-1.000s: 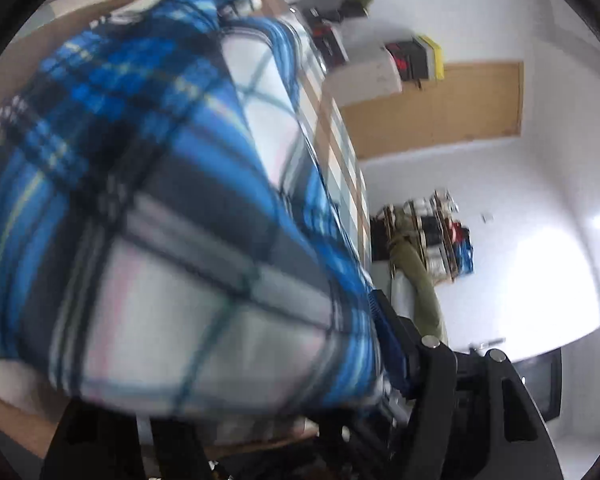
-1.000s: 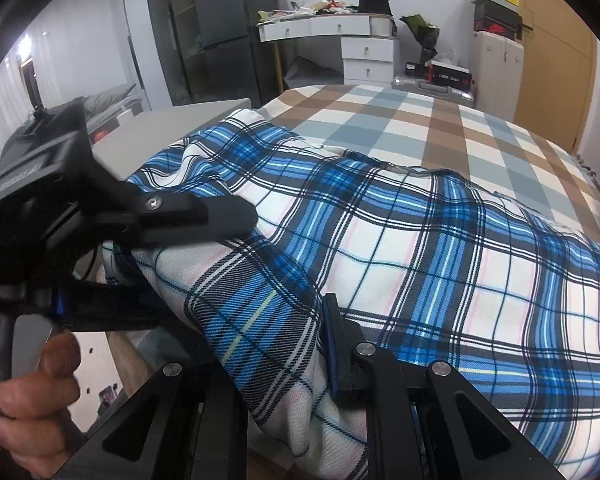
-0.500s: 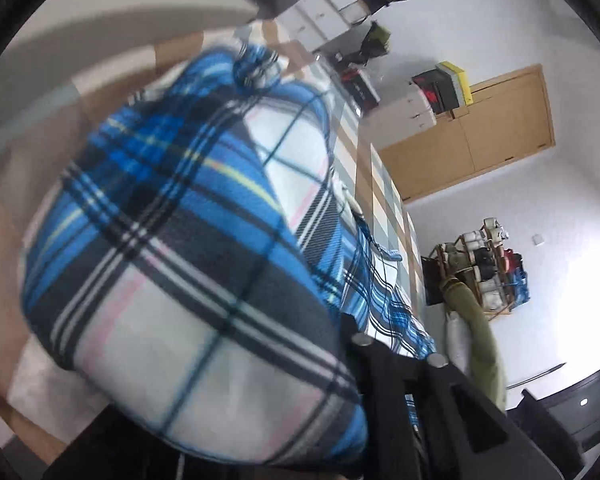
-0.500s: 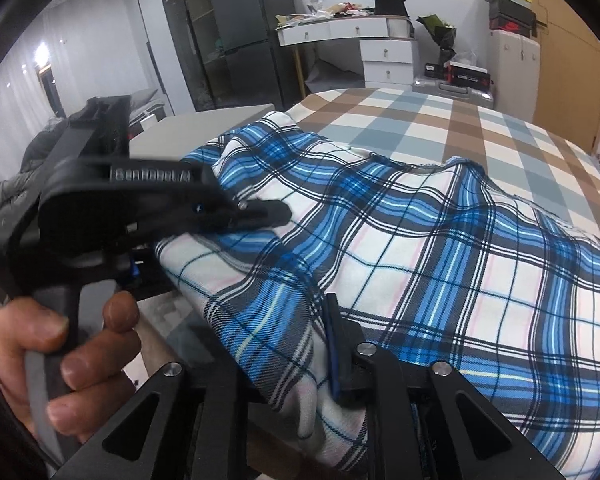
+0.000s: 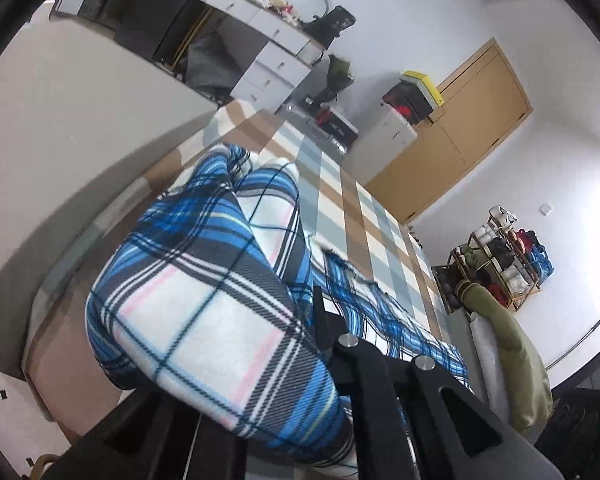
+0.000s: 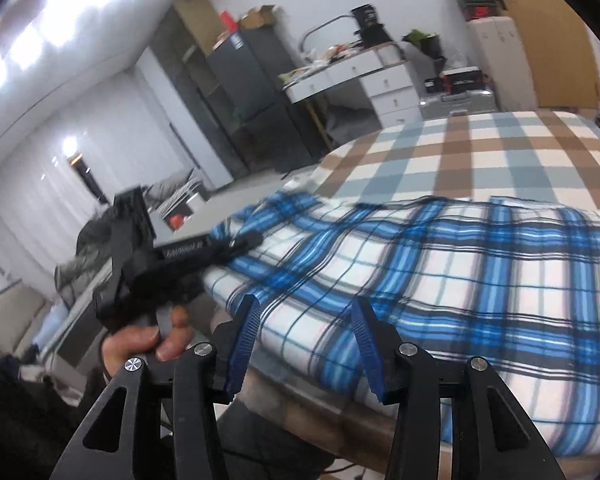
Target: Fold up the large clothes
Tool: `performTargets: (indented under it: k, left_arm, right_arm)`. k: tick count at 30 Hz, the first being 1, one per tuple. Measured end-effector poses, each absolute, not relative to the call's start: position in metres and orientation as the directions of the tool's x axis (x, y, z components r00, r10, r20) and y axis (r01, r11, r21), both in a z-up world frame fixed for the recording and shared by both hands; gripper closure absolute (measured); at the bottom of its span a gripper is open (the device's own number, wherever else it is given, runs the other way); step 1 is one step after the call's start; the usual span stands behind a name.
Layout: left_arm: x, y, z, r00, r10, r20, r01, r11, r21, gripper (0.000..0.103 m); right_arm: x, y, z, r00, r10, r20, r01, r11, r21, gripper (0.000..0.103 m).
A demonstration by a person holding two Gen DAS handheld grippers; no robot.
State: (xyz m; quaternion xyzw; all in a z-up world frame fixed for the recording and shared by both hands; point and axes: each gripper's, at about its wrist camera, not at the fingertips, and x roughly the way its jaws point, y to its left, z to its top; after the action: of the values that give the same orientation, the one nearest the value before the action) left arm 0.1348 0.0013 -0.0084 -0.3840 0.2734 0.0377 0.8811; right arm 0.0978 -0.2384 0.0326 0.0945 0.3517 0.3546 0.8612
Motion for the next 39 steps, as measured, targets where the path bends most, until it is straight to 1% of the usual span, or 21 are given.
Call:
performTargets:
  k: [3, 5, 6, 7, 8, 11, 12, 14, 18, 20, 21, 22, 23, 24, 25, 27, 30, 34, 36, 37, 39]
  left_arm:
    - [0.135, 0.001, -0.010, 0.835, -0.184, -0.518, -0.283, 0.663, -0.693, 0.101]
    - [0.137, 0.003, -0.011, 0.821, -0.228, -0.523, -0.280, 0.638, -0.717, 0.085]
    - [0.137, 0.003, -0.014, 0.811, -0.265, -0.522, -0.273, 0.617, -0.738, 0.066]
    - [0.137, 0.003, -0.017, 0.803, -0.295, -0.518, -0.270, 0.595, -0.758, 0.051]
    - [0.137, 0.003, -0.021, 0.795, -0.329, -0.510, -0.263, 0.571, -0.778, 0.051]
    - [0.151, -0.004, -0.029, 0.745, -0.390, -0.541, -0.278, 0.556, -0.783, 0.050]
    - [0.154, -0.006, -0.031, 0.735, -0.387, -0.557, -0.291, 0.562, -0.774, 0.052]
    - [0.158, -0.009, -0.025, 0.749, -0.364, -0.554, -0.281, 0.582, -0.763, 0.051]
    - [0.170, -0.012, -0.026, 0.772, -0.333, -0.541, -0.304, 0.553, -0.775, 0.054]
    - [0.173, -0.013, -0.024, 0.777, -0.287, -0.561, -0.340, 0.559, -0.757, 0.073]
    - [0.176, -0.012, -0.024, 0.780, -0.272, -0.563, -0.345, 0.564, -0.750, 0.083]
    - [0.176, -0.010, -0.025, 0.788, -0.266, -0.556, -0.344, 0.558, -0.755, 0.089]
    - [0.176, -0.009, -0.024, 0.795, -0.257, -0.549, -0.347, 0.551, -0.759, 0.091]
    - [0.176, -0.008, -0.023, 0.801, -0.248, -0.545, -0.345, 0.553, -0.759, 0.096]
    - [0.174, -0.007, -0.021, 0.807, -0.239, -0.540, -0.342, 0.557, -0.757, 0.097]
    - [0.169, -0.003, -0.017, 0.820, -0.218, -0.529, -0.335, 0.567, -0.752, 0.098]
    - [0.157, 0.008, -0.011, 0.837, -0.175, -0.519, -0.331, 0.593, -0.734, 0.099]
    - [0.148, 0.016, 0.009, 0.856, -0.094, -0.508, -0.322, 0.672, -0.667, 0.099]
    - [0.145, 0.011, 0.033, 0.874, -0.057, -0.483, -0.284, 0.746, -0.602, 0.099]
    - [0.147, 0.005, 0.042, 0.879, -0.049, -0.474, -0.262, 0.780, -0.568, 0.099]
    - [0.152, -0.013, 0.065, 0.897, -0.055, -0.440, -0.189, 0.849, -0.493, 0.099]
  right_arm:
    - [0.105, -0.245, 0.026, 0.553, 0.599, -0.579, -0.465, 0.799, 0.382, 0.055]
    - [0.109, -0.246, 0.023, 0.561, 0.569, -0.601, -0.436, 0.820, 0.370, 0.055]
    - [0.110, -0.247, 0.022, 0.564, 0.563, -0.604, -0.428, 0.825, 0.369, 0.055]
    - [0.112, -0.246, 0.021, 0.566, 0.558, -0.607, -0.423, 0.828, 0.367, 0.055]
    - [0.113, -0.246, 0.021, 0.571, 0.552, -0.608, -0.419, 0.833, 0.362, 0.055]
    - [0.117, -0.244, 0.018, 0.583, 0.524, -0.621, -0.407, 0.850, 0.335, 0.055]
    - [0.118, -0.243, 0.017, 0.587, 0.510, -0.629, -0.401, 0.858, 0.321, 0.055]
    - [0.120, -0.240, 0.013, 0.592, 0.482, -0.647, -0.393, 0.873, 0.290, 0.055]
    - [0.124, -0.234, 0.004, 0.601, 0.416, -0.682, -0.366, 0.902, 0.229, 0.068]
    - [0.127, -0.234, -0.002, 0.600, 0.383, -0.702, -0.341, 0.917, 0.209, 0.072]
    - [0.130, -0.235, -0.004, 0.602, 0.365, -0.710, -0.324, 0.924, 0.201, 0.077]
    - [0.130, -0.236, -0.006, 0.606, 0.355, -0.712, -0.313, 0.929, 0.197, 0.082]
    - [0.132, -0.238, -0.007, 0.610, 0.344, -0.713, -0.299, 0.934, 0.195, 0.085]
    - [0.133, -0.239, -0.008, 0.615, 0.335, -0.714, -0.286, 0.938, 0.194, 0.089]
    - [0.134, -0.240, -0.009, 0.618, 0.325, -0.716, -0.276, 0.942, 0.190, 0.093]
    - [0.136, -0.241, -0.011, 0.614, 0.316, -0.723, -0.266, 0.946, 0.187, 0.098]
    - [0.135, -0.242, -0.010, 0.613, 0.323, -0.722, -0.267, 0.944, 0.195, 0.098]
    - [0.132, -0.246, -0.007, 0.617, 0.332, -0.714, -0.262, 0.942, 0.211, 0.098]
    - [0.131, -0.253, -0.004, 0.626, 0.334, -0.705, -0.239, 0.942, 0.234, 0.097]
    - [0.130, -0.259, -0.002, 0.632, 0.339, -0.697, -0.222, 0.941, 0.256, 0.095]
    - [0.131, -0.269, 0.003, 0.639, 0.336, -0.692, -0.189, 0.941, 0.282, 0.095]
